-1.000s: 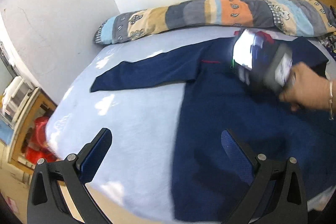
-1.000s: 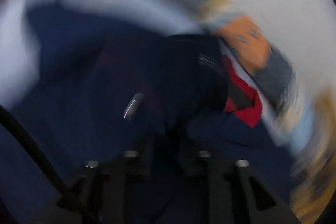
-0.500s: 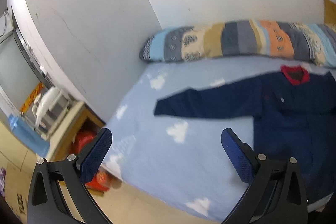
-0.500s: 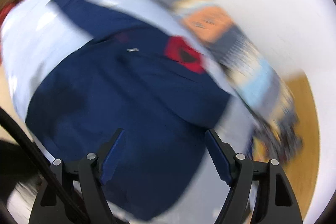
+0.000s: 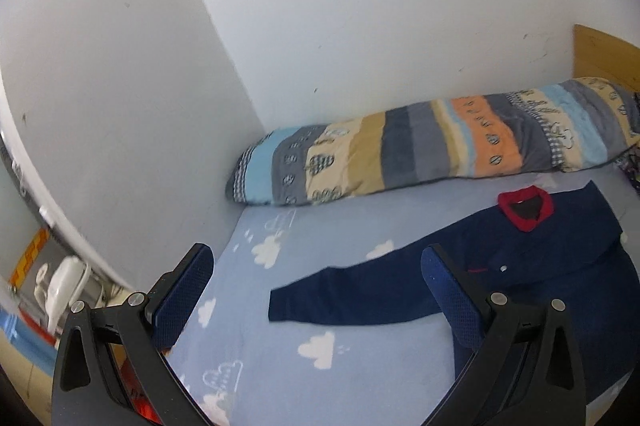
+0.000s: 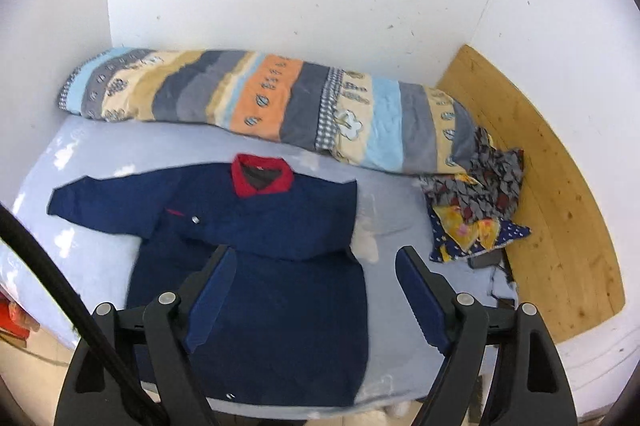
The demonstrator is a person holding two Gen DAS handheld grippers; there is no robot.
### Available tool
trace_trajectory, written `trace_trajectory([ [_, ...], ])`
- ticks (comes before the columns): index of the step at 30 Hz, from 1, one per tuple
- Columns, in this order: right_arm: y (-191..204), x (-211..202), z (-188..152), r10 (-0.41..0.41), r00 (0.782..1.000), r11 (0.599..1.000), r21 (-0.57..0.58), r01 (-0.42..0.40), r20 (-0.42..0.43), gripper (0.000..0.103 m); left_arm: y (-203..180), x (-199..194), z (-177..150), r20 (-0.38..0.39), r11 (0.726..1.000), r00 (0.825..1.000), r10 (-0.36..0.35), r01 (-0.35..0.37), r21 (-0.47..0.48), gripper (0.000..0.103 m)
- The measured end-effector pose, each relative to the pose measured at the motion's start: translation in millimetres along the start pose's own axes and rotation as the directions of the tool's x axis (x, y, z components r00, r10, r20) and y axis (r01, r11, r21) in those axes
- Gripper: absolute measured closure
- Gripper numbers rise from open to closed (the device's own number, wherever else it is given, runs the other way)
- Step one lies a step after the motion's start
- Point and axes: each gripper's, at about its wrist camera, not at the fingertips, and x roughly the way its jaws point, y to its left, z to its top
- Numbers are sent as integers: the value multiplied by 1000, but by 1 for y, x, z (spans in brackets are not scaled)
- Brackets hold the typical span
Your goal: Fold large clothes
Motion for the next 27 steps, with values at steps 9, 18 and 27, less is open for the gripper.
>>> trace_trajectory([
  [9,16,12,63,162,987,986,-41,-161,20,17,6,-17,3,-100,1000,995,-18,16,-27,0],
  [18,-24,-20,88,179,978,983,-58,-173,110,4,-26,-11,55,-100,996,991,-85,86,6,0],
  [27,-55,44,47,335,942,935,-131,-329,30,11,-51,-35,85,-230,984,970,-82,42,-174,0],
])
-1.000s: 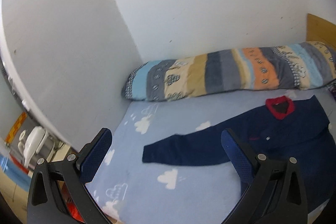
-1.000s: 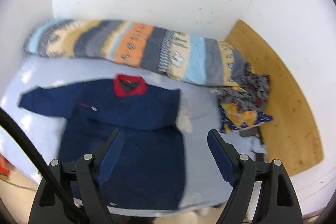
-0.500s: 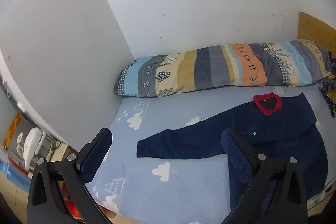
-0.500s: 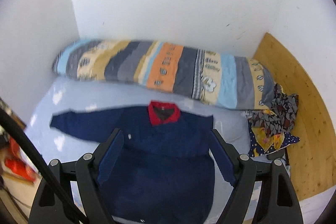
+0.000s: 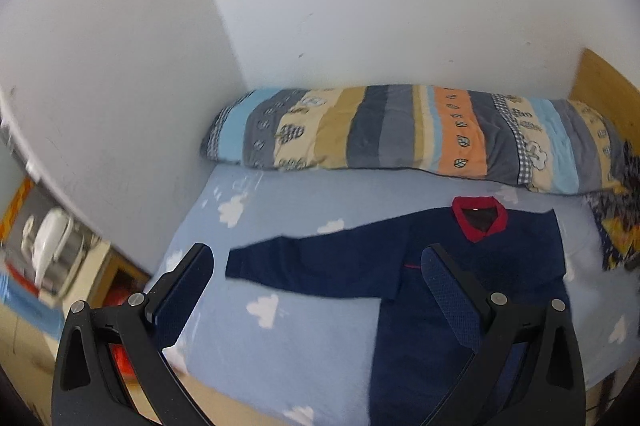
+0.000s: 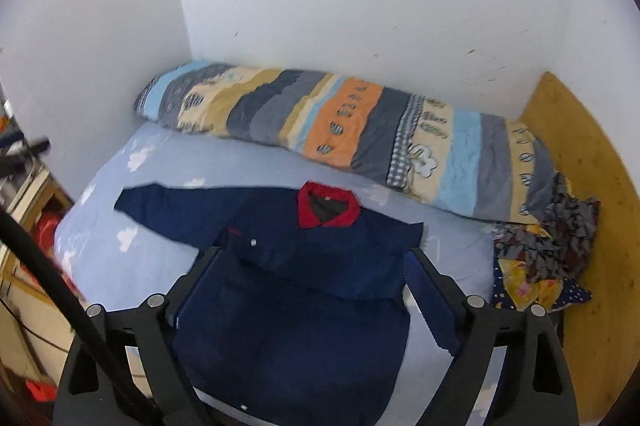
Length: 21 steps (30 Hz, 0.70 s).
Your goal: Fold large clothes
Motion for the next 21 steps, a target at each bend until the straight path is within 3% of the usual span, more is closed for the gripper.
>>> trace_trajectory([
  [3,-12,31,-2,64,996,998,10,-63,-63,11,20,-7,-10,-44,995,999,-10,6,-100,0],
  [6,-16,40,7,77,996,997,10,-77,-45,11,39,1,-24,-64,991,998,-8,0,-132,0],
  [8,-14,44,15,71,997,997,9,-71,-11,10,52,19,-32,-84,987,996,-12,-2,-158,0],
  [11,-7,60,12,65,997,997,44,-64,-40,10,71,64,-44,-137,975,990,-38,8,-220,0],
  [14,8,81,0,65,995,997,51,-61,-76,10,91,120,-65,-205,946,972,-113,42,-320,0],
  [16,22,96,-13,72,991,996,54,-66,-110,10,104,156,-80,-260,927,956,-135,29,-374,0],
  [21,46,122,-39,81,980,994,84,-67,-179,10,150,234,-115,-308,852,928,-210,20,-522,1],
])
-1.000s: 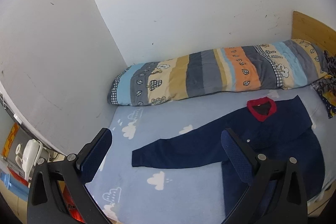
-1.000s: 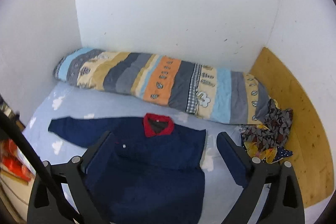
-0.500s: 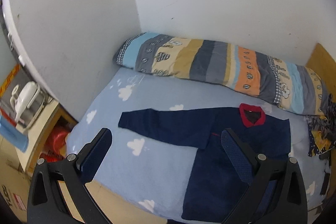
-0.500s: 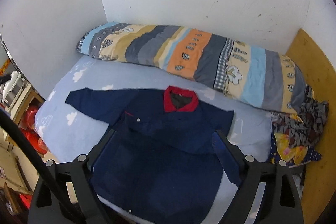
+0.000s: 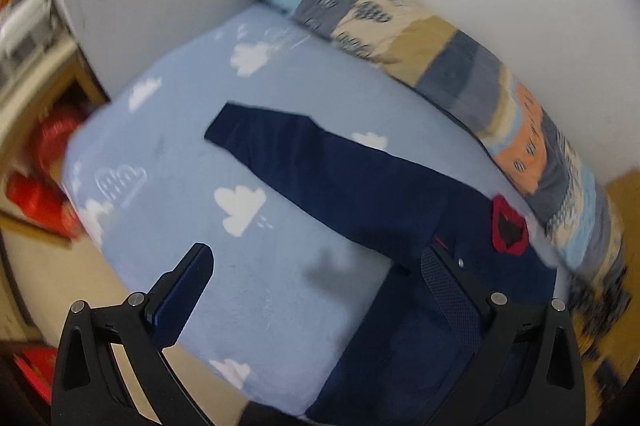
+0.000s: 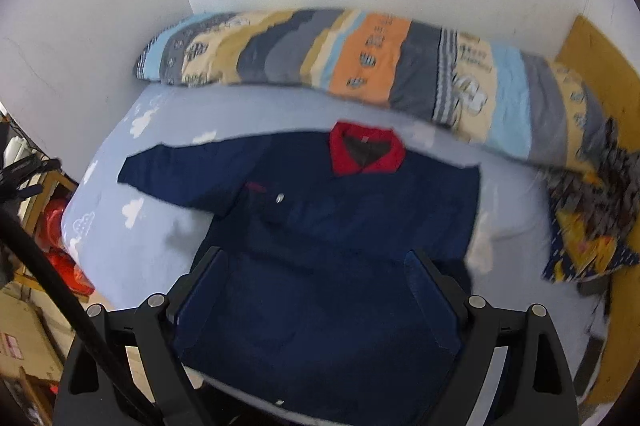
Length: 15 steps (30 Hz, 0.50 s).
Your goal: Fold large clothes
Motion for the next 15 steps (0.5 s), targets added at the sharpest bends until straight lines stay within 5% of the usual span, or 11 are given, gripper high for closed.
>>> trace_trajectory([
  [8,19,36,-26,-16,999,1000,5,16,-48,10,88,114,34,-76,966,996,-49,27,-257,30],
  [11,19,55,-34,-26,997,999,-21,25,-70,10,117,161,43,-91,928,993,-73,34,-370,39],
  [15,12,75,-45,-26,994,999,-32,23,-104,10,154,209,54,-38,846,993,-115,78,-528,46],
])
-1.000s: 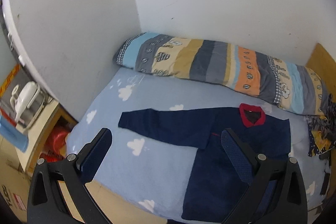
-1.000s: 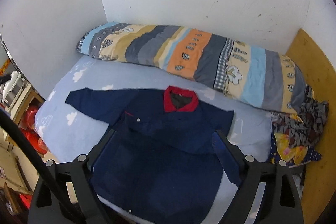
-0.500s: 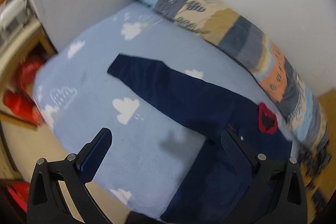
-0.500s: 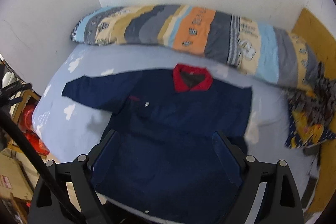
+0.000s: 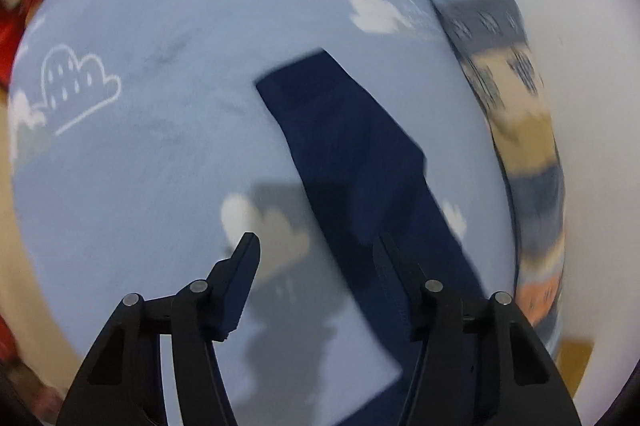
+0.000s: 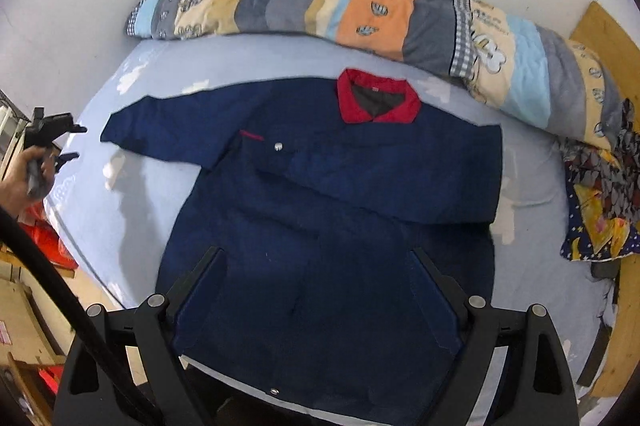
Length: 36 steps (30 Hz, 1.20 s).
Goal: Fold large clothes
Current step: 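Grasp the sleeve cuff with the left tool, then lift the sleeve and fold it across the jacket body with the left tool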
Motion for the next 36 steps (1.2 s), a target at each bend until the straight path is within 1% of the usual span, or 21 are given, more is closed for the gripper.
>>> trace_trajectory([
  [3,-5,13,-8,-6,1000,1000,6,6,-24,10,14,27,20,32,995,999,-38,40,-90,47],
  [9,-5,34,-24,-19,997,1000,18,20,-75,10,35,70,47,77,971,993,-94,109,-215,47],
  [11,-4,38,-29,-21,996,999,27,23,-84,10,38,86,54,76,961,990,-123,138,-239,47],
  [17,1,47,-36,-41,993,998,40,45,-112,10,38,124,61,84,944,985,-149,167,-285,47],
  [18,2,48,-36,-42,992,998,42,47,-115,10,39,128,62,93,938,984,-153,174,-299,47],
  [22,5,50,-36,-48,992,997,52,55,-121,10,45,136,61,168,907,971,-172,222,-357,44],
  [23,6,52,-36,-50,991,997,55,57,-124,10,42,137,62,180,908,969,-168,223,-354,45],
  [24,6,52,-36,-51,991,997,56,58,-124,10,37,136,62,186,921,968,-169,222,-320,48],
  [25,7,53,-37,-51,991,997,59,59,-124,10,33,134,62,184,931,966,-180,228,-287,86],
  [26,6,54,-37,-52,990,996,65,61,-127,10,29,135,62,174,935,962,-209,249,-251,98],
  [28,5,56,-37,-48,991,995,80,59,-128,10,16,126,62,184,949,957,-223,256,-184,98],
  [30,3,55,-36,-42,992,993,102,54,-122,10,1,112,63,192,963,955,-224,248,-110,98],
  [33,-2,51,-32,-50,994,990,130,63,-101,10,-16,90,57,198,952,940,-280,298,-70,98],
  [35,-9,49,-28,-53,995,985,157,67,-87,10,-37,67,46,196,943,925,-324,332,-5,98],
  [36,-12,47,-26,-53,995,983,170,66,-80,10,-45,58,41,191,940,922,-337,340,19,98],
])
